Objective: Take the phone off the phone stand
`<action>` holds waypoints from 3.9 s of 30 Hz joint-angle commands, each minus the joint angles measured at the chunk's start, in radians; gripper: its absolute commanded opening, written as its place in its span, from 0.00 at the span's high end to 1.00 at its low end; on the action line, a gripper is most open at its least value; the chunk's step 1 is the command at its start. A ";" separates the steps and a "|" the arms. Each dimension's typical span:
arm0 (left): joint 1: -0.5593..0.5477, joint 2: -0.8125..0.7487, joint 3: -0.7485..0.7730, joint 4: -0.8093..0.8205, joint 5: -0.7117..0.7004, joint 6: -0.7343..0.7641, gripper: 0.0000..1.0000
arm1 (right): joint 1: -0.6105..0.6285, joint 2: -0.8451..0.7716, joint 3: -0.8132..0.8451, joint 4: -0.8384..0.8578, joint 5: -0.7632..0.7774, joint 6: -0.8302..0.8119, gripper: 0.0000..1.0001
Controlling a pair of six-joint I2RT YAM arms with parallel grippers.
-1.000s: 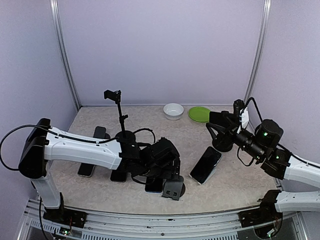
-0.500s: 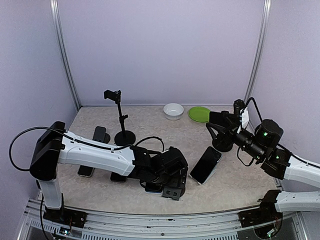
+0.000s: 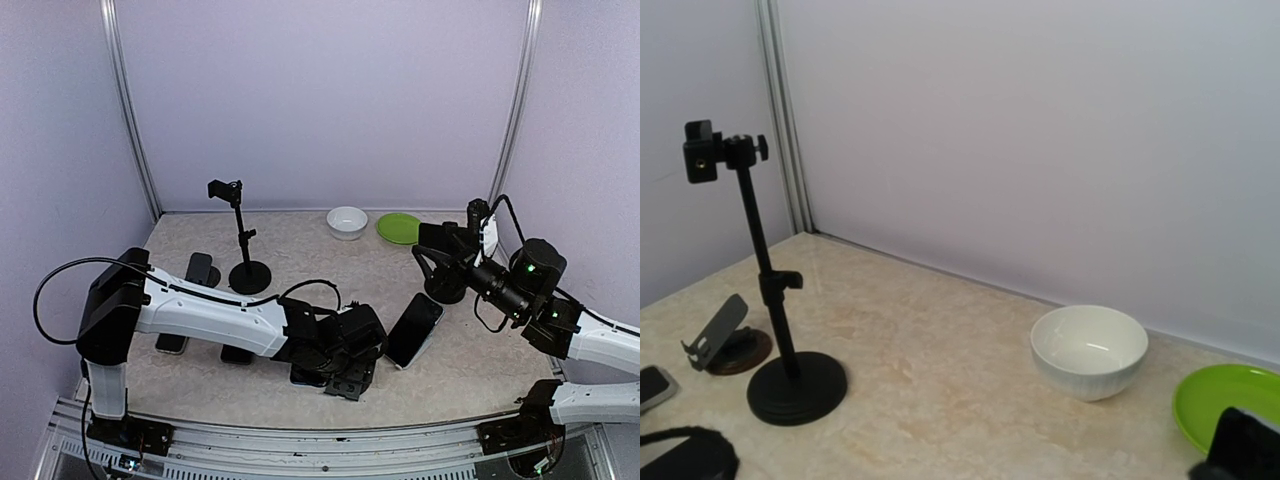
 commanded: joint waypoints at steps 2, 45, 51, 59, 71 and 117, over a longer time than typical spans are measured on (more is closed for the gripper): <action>-0.010 0.005 0.043 -0.031 -0.005 0.011 0.27 | -0.014 -0.011 -0.001 -0.017 0.015 0.007 0.00; 0.409 0.005 0.151 0.107 0.021 0.346 0.49 | -0.078 0.054 0.028 -0.082 -0.108 0.065 0.00; 0.432 0.081 0.226 0.113 -0.010 0.359 0.49 | -0.094 0.065 0.026 -0.080 -0.132 0.075 0.00; 0.454 0.180 0.313 0.081 -0.004 0.380 0.48 | -0.104 0.089 0.041 -0.086 -0.167 0.077 0.00; 0.471 0.160 0.273 0.109 0.044 0.391 0.11 | -0.128 0.062 0.030 -0.128 -0.217 0.102 0.00; 0.058 0.220 0.399 0.182 0.150 0.553 0.01 | -0.364 -0.101 -0.028 -0.221 -0.338 0.191 0.00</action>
